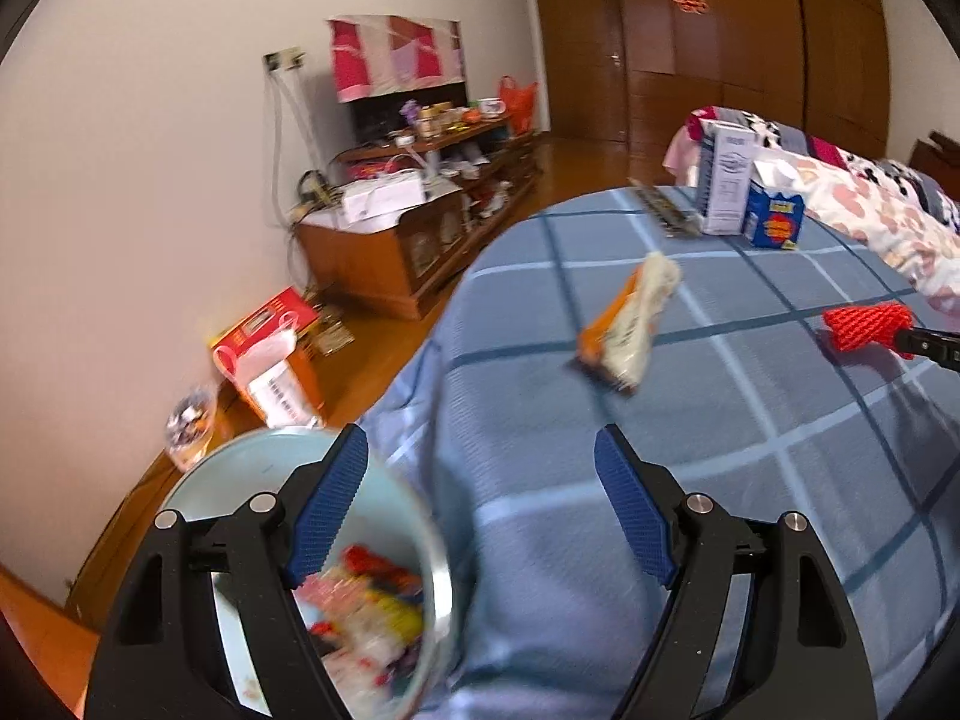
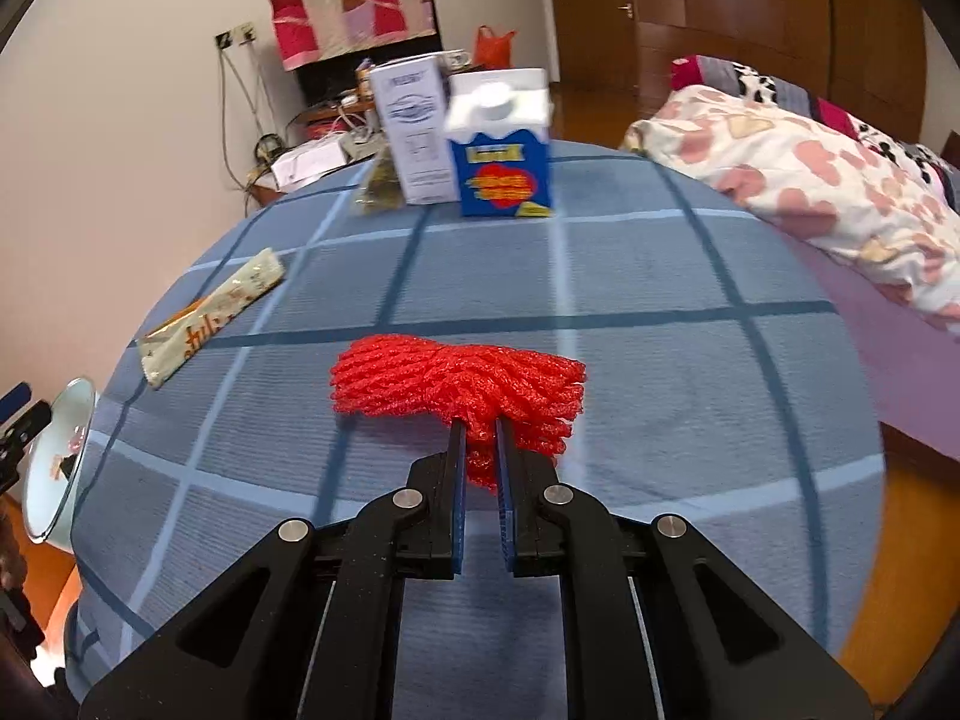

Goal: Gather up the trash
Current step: 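Grasp the red mesh net with the right gripper while the left moves to the snack wrapper, then grasp the white-and-orange snack wrapper with the left gripper and lift it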

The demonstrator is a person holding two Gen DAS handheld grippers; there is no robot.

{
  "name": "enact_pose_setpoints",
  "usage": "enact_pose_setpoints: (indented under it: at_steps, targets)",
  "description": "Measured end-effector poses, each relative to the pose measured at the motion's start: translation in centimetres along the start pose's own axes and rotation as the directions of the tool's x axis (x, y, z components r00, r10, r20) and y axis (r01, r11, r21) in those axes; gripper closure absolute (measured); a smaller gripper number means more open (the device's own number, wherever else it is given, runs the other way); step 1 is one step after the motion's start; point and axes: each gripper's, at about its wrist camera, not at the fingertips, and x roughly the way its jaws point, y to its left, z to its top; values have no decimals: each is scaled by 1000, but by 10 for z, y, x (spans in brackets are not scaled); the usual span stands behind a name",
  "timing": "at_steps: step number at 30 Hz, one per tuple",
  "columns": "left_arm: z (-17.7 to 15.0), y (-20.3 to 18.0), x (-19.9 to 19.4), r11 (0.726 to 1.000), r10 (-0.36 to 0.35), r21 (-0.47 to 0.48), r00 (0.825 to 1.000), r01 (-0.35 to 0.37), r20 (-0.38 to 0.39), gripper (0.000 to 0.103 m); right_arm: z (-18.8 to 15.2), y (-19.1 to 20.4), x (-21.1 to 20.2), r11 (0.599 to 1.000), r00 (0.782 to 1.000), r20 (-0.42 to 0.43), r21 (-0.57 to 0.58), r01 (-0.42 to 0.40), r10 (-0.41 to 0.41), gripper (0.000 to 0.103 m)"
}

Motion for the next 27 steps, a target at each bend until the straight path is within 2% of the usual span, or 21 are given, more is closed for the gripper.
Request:
enact_pose_setpoints:
  at_steps: [8,12,19,21,23,25,27]
  targets:
    - [31,-42,45,999,-17,48,999,19,-32,26,-1,-33,-5,997,998,29,54,62,-63,93]
    - [38,-55,66,998,-44,51,996,49,-80,26,1,-44,-2,994,997,29,80,70,-73,93]
    - [44,-63,100,996,-62,59,982,73,-180,28,4,-37,0,996,998,29,66,62,-64,93]
    - [47,-65,101,993,-67,81,982,82,-175,28,4,-35,1,996,998,28,63,59,-61,93]
    - [47,-66,103,993,-50,101,984,69,-172,32,5,-34,1,997,998,26,60,57,-59,93]
    - [45,-67,107,990,-71,108,978,93,-197,55,5,-33,1,997,998,25,56,58,-59,93]
    - [44,-68,107,988,-74,118,979,97,-192,59,5,-31,2,997,998,24,51,55,-56,93]
